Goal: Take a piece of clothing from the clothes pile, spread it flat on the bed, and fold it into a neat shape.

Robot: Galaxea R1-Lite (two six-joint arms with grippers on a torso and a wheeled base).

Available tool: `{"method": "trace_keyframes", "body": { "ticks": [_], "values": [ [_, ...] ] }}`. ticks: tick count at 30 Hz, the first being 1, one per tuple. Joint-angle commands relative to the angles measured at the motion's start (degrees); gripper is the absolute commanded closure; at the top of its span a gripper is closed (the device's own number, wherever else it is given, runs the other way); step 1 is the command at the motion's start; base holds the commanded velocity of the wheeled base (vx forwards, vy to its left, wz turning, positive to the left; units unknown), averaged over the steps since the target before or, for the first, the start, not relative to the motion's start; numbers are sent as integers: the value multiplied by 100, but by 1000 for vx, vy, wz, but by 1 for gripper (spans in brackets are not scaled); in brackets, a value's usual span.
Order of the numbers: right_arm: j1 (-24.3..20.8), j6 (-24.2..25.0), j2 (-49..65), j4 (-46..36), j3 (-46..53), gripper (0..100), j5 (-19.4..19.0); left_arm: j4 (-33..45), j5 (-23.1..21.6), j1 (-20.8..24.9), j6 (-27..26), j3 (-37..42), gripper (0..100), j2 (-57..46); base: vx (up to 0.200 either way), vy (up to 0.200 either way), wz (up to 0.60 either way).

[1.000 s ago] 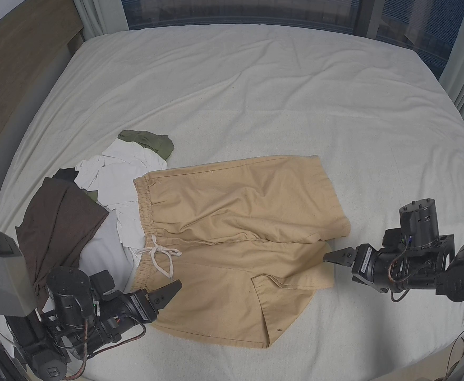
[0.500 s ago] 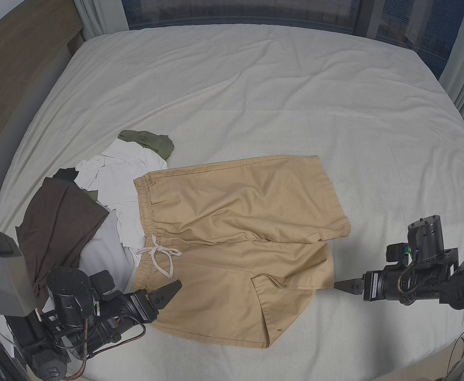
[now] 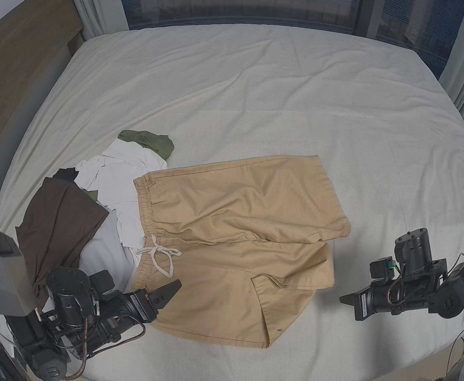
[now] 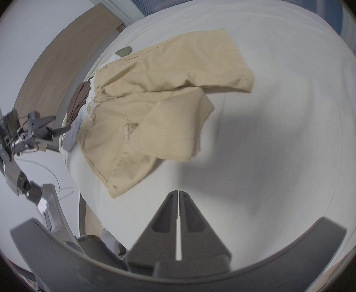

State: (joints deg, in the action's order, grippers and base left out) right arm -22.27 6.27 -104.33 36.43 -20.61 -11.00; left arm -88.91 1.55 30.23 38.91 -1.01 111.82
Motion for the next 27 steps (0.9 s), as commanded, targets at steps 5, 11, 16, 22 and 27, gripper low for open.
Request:
{"method": "trace_keyframes", "body": {
  "ticks": [5, 11, 16, 22, 27],
  "values": [
    [-67, -55, -308, 22, -162, 0, 10, -4, 3, 9, 2, 101, 0, 24, 0, 0, 0],
    [-128, -73, -923, 40, -531, 0, 19, -4, 3, 0, 2, 101, 0, 15, 0, 0, 0],
    [-119, -47, -1266, 58, -980, 0, 54, -4, 3, 0, 11, 101, 0, -20, 0, 0, 0],
    [-40, -73, -1450, 137, -1296, 0, 194, -4, 3, 0, 11, 101, 0, -12, 0, 0, 0],
    [4, -73, -1441, 137, -1322, 100, 194, -4, 3, 0, 20, 101, 0, -3, 0, 0, 0]
  ]
}}
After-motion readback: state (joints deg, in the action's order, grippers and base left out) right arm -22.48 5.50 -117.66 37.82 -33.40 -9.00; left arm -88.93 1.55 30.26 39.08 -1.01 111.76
